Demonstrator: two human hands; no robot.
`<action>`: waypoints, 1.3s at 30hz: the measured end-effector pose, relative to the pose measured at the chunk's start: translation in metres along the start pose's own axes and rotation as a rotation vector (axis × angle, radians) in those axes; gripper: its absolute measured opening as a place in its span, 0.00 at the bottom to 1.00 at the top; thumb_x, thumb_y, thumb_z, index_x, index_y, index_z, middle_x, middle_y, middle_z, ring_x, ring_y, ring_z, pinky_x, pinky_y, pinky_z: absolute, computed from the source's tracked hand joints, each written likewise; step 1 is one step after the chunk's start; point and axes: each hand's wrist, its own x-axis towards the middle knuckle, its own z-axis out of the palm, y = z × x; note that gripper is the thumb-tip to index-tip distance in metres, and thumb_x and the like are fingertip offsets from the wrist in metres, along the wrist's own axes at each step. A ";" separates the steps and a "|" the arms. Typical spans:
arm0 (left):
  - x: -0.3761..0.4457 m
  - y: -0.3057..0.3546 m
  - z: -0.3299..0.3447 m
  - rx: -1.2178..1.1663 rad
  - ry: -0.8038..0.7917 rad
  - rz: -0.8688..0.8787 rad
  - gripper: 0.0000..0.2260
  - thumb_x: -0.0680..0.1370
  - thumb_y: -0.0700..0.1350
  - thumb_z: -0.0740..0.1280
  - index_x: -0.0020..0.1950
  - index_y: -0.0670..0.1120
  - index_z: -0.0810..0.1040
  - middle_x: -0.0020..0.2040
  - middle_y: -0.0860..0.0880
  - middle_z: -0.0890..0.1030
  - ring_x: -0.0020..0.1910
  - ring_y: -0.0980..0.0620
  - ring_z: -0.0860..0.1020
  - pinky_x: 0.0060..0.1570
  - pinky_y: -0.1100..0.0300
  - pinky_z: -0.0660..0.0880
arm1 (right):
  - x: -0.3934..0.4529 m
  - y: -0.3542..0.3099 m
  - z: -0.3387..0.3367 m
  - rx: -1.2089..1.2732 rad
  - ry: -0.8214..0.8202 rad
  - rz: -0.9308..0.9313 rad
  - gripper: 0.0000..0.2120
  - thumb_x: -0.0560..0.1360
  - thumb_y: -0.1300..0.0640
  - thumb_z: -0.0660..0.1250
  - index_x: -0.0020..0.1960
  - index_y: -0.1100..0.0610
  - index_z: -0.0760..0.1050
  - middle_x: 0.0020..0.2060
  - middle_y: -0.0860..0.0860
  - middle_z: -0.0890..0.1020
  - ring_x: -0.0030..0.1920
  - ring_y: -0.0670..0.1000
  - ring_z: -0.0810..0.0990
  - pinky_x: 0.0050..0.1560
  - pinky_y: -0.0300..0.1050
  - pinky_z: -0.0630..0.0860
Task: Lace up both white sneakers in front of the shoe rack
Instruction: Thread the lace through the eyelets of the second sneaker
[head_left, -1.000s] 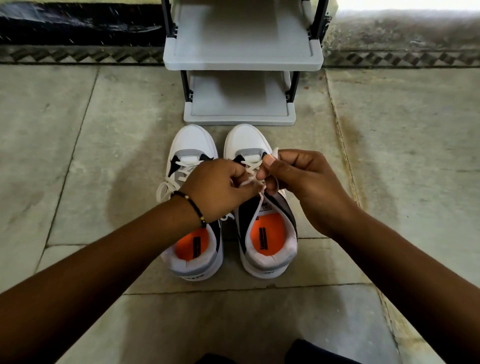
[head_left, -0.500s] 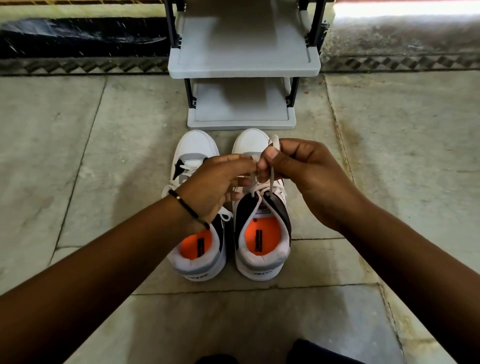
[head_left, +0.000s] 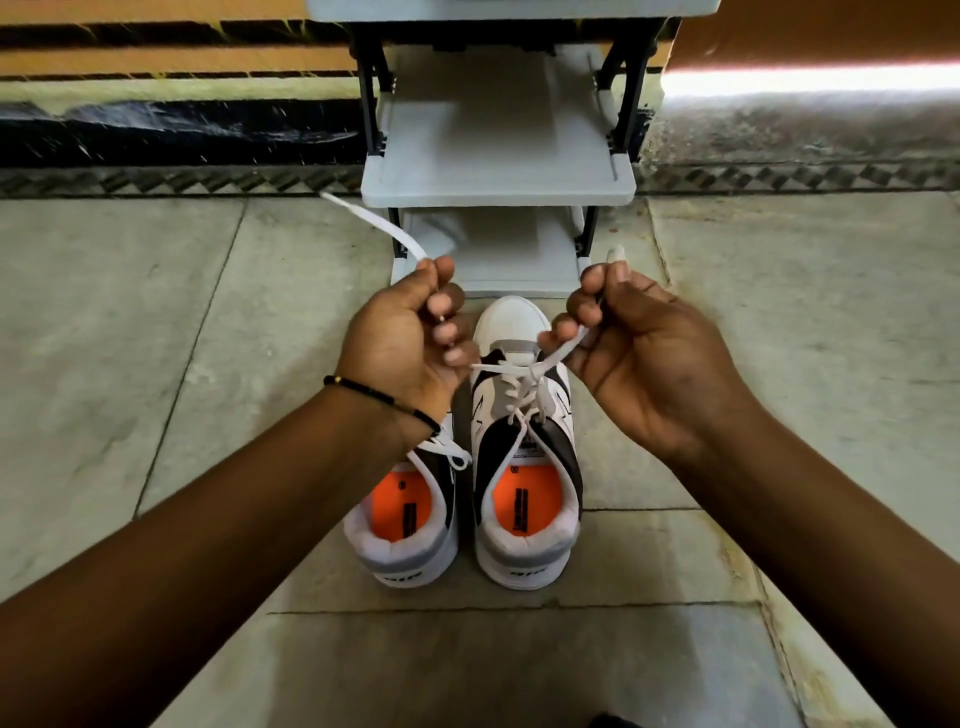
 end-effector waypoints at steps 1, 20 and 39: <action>0.002 0.002 -0.003 0.048 -0.003 0.036 0.12 0.81 0.45 0.53 0.40 0.47 0.71 0.21 0.55 0.67 0.19 0.60 0.62 0.18 0.69 0.60 | 0.001 0.001 -0.001 0.010 0.020 0.008 0.15 0.80 0.58 0.52 0.38 0.59 0.71 0.24 0.49 0.71 0.26 0.47 0.72 0.33 0.43 0.76; 0.026 0.003 -0.116 0.600 0.421 0.090 0.13 0.79 0.37 0.56 0.38 0.45 0.76 0.23 0.52 0.72 0.17 0.60 0.66 0.19 0.71 0.65 | 0.003 0.023 -0.095 -0.254 0.448 0.312 0.14 0.81 0.59 0.52 0.41 0.61 0.72 0.29 0.52 0.66 0.24 0.47 0.67 0.26 0.40 0.68; 0.000 -0.052 -0.065 2.280 -0.242 0.784 0.12 0.65 0.40 0.57 0.36 0.49 0.80 0.31 0.50 0.80 0.38 0.45 0.80 0.50 0.56 0.61 | -0.024 0.049 -0.038 -1.593 0.078 0.006 0.05 0.72 0.61 0.68 0.37 0.56 0.76 0.35 0.51 0.78 0.37 0.50 0.74 0.31 0.35 0.66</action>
